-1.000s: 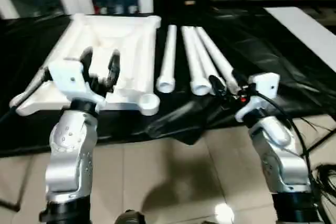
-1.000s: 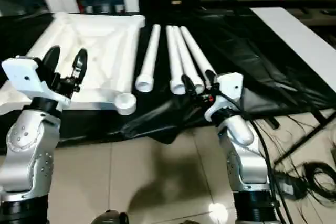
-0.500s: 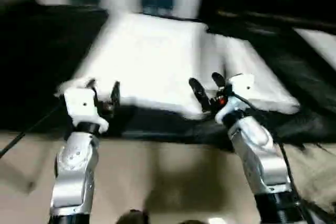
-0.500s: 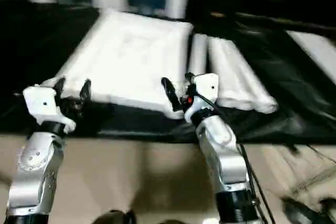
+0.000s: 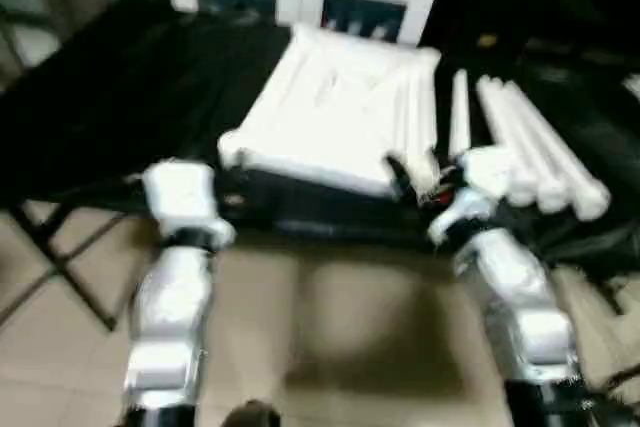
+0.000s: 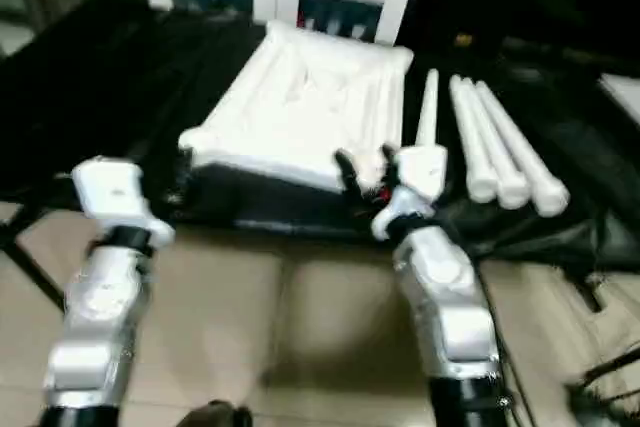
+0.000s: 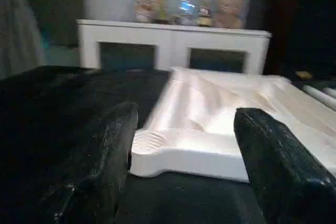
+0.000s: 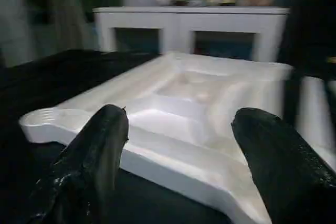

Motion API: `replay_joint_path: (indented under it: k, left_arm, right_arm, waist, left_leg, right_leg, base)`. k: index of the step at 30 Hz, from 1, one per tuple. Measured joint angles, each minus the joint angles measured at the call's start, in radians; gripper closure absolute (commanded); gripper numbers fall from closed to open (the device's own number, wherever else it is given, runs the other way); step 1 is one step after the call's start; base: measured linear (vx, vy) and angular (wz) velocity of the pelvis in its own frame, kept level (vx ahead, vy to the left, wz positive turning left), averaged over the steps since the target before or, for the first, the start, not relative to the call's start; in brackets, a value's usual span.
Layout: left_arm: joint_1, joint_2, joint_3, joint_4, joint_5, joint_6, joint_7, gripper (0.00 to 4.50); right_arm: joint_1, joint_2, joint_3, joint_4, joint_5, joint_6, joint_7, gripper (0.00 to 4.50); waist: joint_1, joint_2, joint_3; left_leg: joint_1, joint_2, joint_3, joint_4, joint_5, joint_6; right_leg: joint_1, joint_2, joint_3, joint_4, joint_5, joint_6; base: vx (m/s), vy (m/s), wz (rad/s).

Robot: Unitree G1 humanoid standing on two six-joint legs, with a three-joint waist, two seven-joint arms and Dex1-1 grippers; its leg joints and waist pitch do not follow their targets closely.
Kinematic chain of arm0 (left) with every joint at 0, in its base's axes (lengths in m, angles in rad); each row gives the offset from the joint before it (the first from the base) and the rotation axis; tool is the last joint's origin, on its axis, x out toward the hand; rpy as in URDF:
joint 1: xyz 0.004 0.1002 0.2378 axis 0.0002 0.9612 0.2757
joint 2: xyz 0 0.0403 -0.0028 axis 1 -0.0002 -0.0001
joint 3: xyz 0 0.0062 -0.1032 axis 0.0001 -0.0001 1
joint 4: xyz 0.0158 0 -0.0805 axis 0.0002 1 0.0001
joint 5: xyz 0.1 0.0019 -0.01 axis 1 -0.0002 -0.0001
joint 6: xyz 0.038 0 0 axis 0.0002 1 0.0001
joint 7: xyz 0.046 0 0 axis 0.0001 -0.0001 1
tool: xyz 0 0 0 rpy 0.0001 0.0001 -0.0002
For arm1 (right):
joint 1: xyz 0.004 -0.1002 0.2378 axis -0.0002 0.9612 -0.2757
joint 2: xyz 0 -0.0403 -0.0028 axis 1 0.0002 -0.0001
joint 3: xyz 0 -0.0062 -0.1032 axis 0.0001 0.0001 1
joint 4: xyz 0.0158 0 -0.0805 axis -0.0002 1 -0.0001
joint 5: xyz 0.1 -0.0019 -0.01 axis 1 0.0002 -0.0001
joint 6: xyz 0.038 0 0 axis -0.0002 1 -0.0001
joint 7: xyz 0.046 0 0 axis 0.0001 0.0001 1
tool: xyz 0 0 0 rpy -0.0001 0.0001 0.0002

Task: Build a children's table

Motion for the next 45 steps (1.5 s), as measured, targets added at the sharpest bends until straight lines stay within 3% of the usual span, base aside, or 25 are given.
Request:
replay_joint_path:
  k: [1,4,9,13,14,16,17,19,20,22,24,27,28,29,30,31,33,36,37,39,41,42,43,44,45]
  left_arm:
    - [-0.002,0.005,0.005,0.0,-0.002,0.0,0.0,1.18]
    - [-0.002,0.04,0.016,0.016,0.01,0.002,0.001,1.18]
    - [-0.002,0.035,0.003,0.013,0.011,0.004,0.0,1.18]
    - [0.001,0.044,0.004,0.006,0.009,0.01,-0.01,1.18]
    - [0.004,0.054,0.002,0.006,0.008,0.0,-0.021,1.18]
    - [0.006,0.075,-0.016,0.002,0.02,-0.014,-0.023,1.18]
    - [0.012,0.061,-0.015,-0.007,0.021,-0.009,-0.018,1.18]
    - [0.039,0.033,-0.007,-0.007,0.019,0.013,-0.006,1.18]
    - [0.03,0.032,-0.009,-0.006,0.02,0.018,0.0,1.18]
    - [0.011,0.045,-0.005,-0.004,0.02,0.019,0.005,1.18]
    - [0.008,0.044,-0.002,-0.004,0.019,0.019,0.011,1.18]
    - [0.007,0.033,0.001,-0.004,0.012,0.024,0.013,1.18]
    - [0.007,0.03,0.001,-0.003,0.015,0.038,0.021,1.18]
    - [0.001,0.025,0.001,0.001,0.014,0.06,0.022,1.18]
    - [-0.001,0.016,-0.013,0.001,0.01,0.071,0.02,1.18]
    - [-0.003,0.014,-0.017,0.001,0.002,0.08,0.016,1.18]
    - [-0.01,0.02,-0.006,-0.001,-0.016,0.088,0.009,1.18]
    - [-0.005,0.037,0.016,0.0,-0.041,0.089,-0.006,1.18]
    - [-0.007,0.038,0.023,0.0,-0.044,0.085,-0.009,1.18]
    - [-0.007,0.046,0.046,0.0,-0.06,0.083,-0.012,1.18]
    - [-0.014,0.06,0.051,-0.005,-0.061,0.079,-0.013,1.18]
    - [-0.022,0.057,0.05,-0.006,-0.061,0.08,-0.014,1.18]
    - [-0.028,0.049,0.045,-0.006,-0.061,0.08,-0.015,1.18]
    - [-0.028,0.039,0.03,-0.006,-0.061,0.082,-0.015,1.18]
    - [-0.028,0.035,0.018,-0.006,-0.061,0.09,-0.018,1.18]
  right_arm:
    - [0.001,0.004,-0.001,0.001,0.0,0.001,-0.003,0.97]
    - [0.013,0.011,0.001,0.001,0.001,0.007,-0.01,0.97]
    - [0.013,0.01,0.005,-0.002,0.002,0.043,-0.014,0.97]
    - [0.013,0.014,0.013,-0.014,0.008,0.072,-0.014,0.97]
    - [0.013,0.019,0.016,-0.014,0.007,0.073,-0.014,0.97]
    - [0.02,0.021,0.014,-0.018,0.007,0.073,-0.017,0.97]
    - [0.015,0.015,0.013,-0.017,0.007,0.073,-0.021,0.97]
    - [0.008,0.015,0.018,-0.017,0.006,0.073,-0.023,0.97]
    - [0.003,0.016,0.017,-0.014,-0.001,0.072,-0.025,0.97]
    - [0.014,0.022,0.031,-0.012,-0.004,0.073,-0.03,0.97]
    - [0.01,0.022,0.033,-0.016,-0.013,0.074,-0.036,0.97]
    - [-0.005,0.02,0.033,-0.022,-0.025,0.075,-0.042,0.97]
    - [-0.005,0.019,0.033,-0.022,-0.025,0.077,-0.042,0.97]
    - [0.006,0.006,0.025,-0.023,-0.025,0.081,-0.045,0.97]
    - [0.018,-0.003,0.015,-0.022,-0.027,0.086,-0.052,0.97]
    - [0.018,-0.008,0.007,-0.023,-0.028,0.087,-0.055,0.97]
    - [0.009,-0.018,-0.001,-0.034,-0.035,0.085,-0.057,0.97]
    - [-0.009,-0.003,0.013,-0.041,-0.035,0.084,-0.054,0.97]
    - [-0.018,0.003,0.014,-0.042,-0.035,0.085,-0.054,0.97]
    - [-0.051,0.009,0.033,-0.047,-0.035,0.087,-0.053,0.97]
    - [-0.062,0.007,0.037,-0.06,-0.036,0.086,-0.053,0.97]
    - [-0.059,0.002,0.036,-0.061,-0.036,0.086,-0.053,0.97]
    - [-0.052,-0.005,0.032,-0.06,-0.037,0.086,-0.053,0.97]
    - [-0.048,-0.01,0.03,-0.053,-0.041,0.087,-0.054,0.97]
    - [-0.046,-0.011,0.029,-0.05,-0.042,0.087,-0.054,0.97]
  waist:
    - [-0.025,0.011,0.011]
    - [-0.062,0.006,0.019]
    - [-0.047,-0.013,0.027]
    - [-0.035,0.002,0.039]
    - [-0.028,0.003,0.042]
    - [-0.008,-0.022,0.04]
    - [0.003,-0.041,0.043]
    - [0.018,-0.017,0.046]
    - [0.006,0.015,0.043]
    - [-0.018,0.012,0.042]
    - [-0.031,0.005,0.033]
    - [-0.036,-0.029,0.015]
    - [-0.035,-0.035,0.012]
    - [-0.024,-0.038,0.012]
    - [-0.012,-0.043,0.013]
    - [-0.007,-0.044,0.013]
    - [-0.002,-0.029,0.012]
    - [-0.001,-0.022,0.018]
    - [-0.001,-0.018,0.022]
    - [0.005,-0.017,0.034]
    - [0.011,-0.037,0.045]
    - [0.018,-0.046,0.047]
    - [0.018,-0.046,0.047]
    - [0.024,-0.05,0.048]
    - [0.023,-0.052,0.048]
  left_leg:
    - [-0.001,0.016,0.001,0.002,-0.006,0.012]
    - [0.001,0.005,-0.002,-0.039,-0.007,0.013]
    - [0.021,0.007,0.034,-0.117,-0.007,0.013]
    - [0.025,0.037,0.046,-0.131,-0.006,0.013]
    - [0.021,0.042,0.052,-0.139,-0.006,0.011]
    - [0.023,0.041,0.094,-0.143,-0.003,0.007]
    - [0.028,0.037,0.107,-0.125,-0.003,0.004]
    - [0.05,0.037,0.048,-0.04,-0.008,0.006]
    - [0.079,0.048,0.027,-0.03,-0.005,0.032]
    - [0.056,0.066,0.015,-0.053,0.015,0.027]
    - [0.048,0.083,0.012,-0.083,0.042,0.02]
    - [0.037,0.078,0.013,-0.116,0.075,0.002]
    - [0.037,0.079,0.008,-0.128,0.08,0.01]
    - [0.012,0.071,0.028,-0.062,0.04,0.085]
    - [0.009,0.057,0.049,-0.014,0.02,0.117]
    - [0.015,0.031,0.058,-0.009,0.02,0.117]
    - [0.046,-0.005,0.069,-0.096,0.02,0.117]
    - [0.045,0.024,0.057,-0.12,0.045,0.078]
    - [0.058,0.042,0.077,-0.128,0.045,0.056]
    - [0.11,0.082,0.152,-0.148,0.04,0.024]
    - [0.153,0.093,0.203,-0.159,0.028,0.007]
    - [0.159,0.09,0.202,-0.148,0.02,0.001]
    - [0.15,0.091,0.189,-0.108,-0.019,0.027]
    - [0.121,0.068,0.149,-0.035,-0.05,0.079]
    - [0.094,0.042,0.115,0.012,-0.051,0.084]
  right_leg:
    - [0.004,0.003,-0.012,-0.002,-0.005,-0.003]
    - [-0.003,0.033,0.033,-0.029,0.0,-0.036]
    - [-0.016,0.017,0.035,-0.068,0.009,-0.028]
    - [-0.004,0.018,-0.004,-0.095,0.009,-0.028]
    - [-0.002,0.02,-0.007,-0.08,0.005,-0.03]
    - [0.001,0.016,0.047,-0.015,-0.021,-0.035]
    - [-0.018,0.011,0.071,-0.004,-0.014,-0.018]
    - [-0.018,0.009,0.041,-0.005,-0.009,-0.025]
    - [-0.014,0.015,0.012,-0.008,0.0,-0.039]
    - [-0.044,0.06,0.035,0.013,-0.023,-0.085]
    - [-0.058,0.09,0.048,0.078,-0.023,-0.085]
    - [-0.039,0.071,0.085,0.037,-0.021,-0.075]
    - [-0.046,0.075,0.084,0.041,-0.015,-0.069]
    - [-0.048,0.079,0.078,0.031,-0.009,-0.073]
    - [-0.046,0.081,0.081,0.022,-0.005,-0.077]
    - [-0.046,0.082,0.081,0.012,0.001,-0.077]
    - [-0.05,0.11,0.073,-0.01,0.02,-0.078]
    - [-0.048,0.125,0.034,-0.049,0.043,-0.092]
    - [-0.05,0.134,0.039,-0.057,0.044,-0.093]
    - [-0.036,0.136,0.05,-0.056,0.035,-0.106]
    - [-0.027,0.105,0.044,-0.002,-0.014,-0.107]
    - [-0.028,0.102,0.042,0.007,-0.021,-0.107]
    - [-0.028,0.115,0.046,0.005,-0.023,-0.111]
    - [-0.029,0.118,0.05,0.005,-0.026,-0.116]
    - [-0.028,0.119,0.054,0.001,-0.026,-0.116]
  base:
    - [-0.138,0.102,-0.19]
    - [-0.126,0.057,-0.13]
    - [-0.104,-0.041,-0.06]
    - [-0.083,-0.034,-0.09]
    - [-0.084,-0.001,-0.12]
    - [-0.08,-0.064,0.18]
    - [-0.044,-0.104,0.23]
    - [0.017,-0.045,0.01]
    - [0.0,0.0,0.0]
    - [0.0,0.0,0.0]
    - [-0.027,-0.044,-0.02]
    - [-0.06,-0.169,-0.12]
    - [-0.063,-0.238,-0.13]
    - [-0.063,-0.238,-0.13]
    - [-0.054,-0.235,-0.12]
    - [-0.036,-0.197,-0.09]
    - [-0.036,-0.173,-0.06]
    - [-0.029,-0.118,-0.08]
    - [-0.007,-0.071,-0.18]
    - [0.006,-0.067,-0.32]
    - [0.054,-0.078,-0.58]
    - [-0.009,-0.104,-0.45]
    - [0.032,-0.085,-0.25]
    - [0.032,-0.085,-0.25]
    - [0.125,-0.056,-0.18]
